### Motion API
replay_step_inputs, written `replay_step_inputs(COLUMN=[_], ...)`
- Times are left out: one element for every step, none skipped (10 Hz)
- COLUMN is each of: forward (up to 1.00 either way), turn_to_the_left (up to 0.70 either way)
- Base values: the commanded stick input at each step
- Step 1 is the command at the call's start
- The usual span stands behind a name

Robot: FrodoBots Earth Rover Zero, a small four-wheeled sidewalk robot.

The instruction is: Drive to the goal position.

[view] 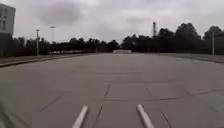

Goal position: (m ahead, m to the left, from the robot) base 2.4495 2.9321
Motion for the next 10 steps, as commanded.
replay_step_inputs(forward=[1.0, 1.0, 1.0, 1.0, 1.0, 1.0, 1.0, 1.0, 1.0, 1.0], turn_to_the_left=[-0.27, -0.27, -0.27, 0.0, 0.0, 0.0, 0.0, 0.0, 0.0, 0.0])
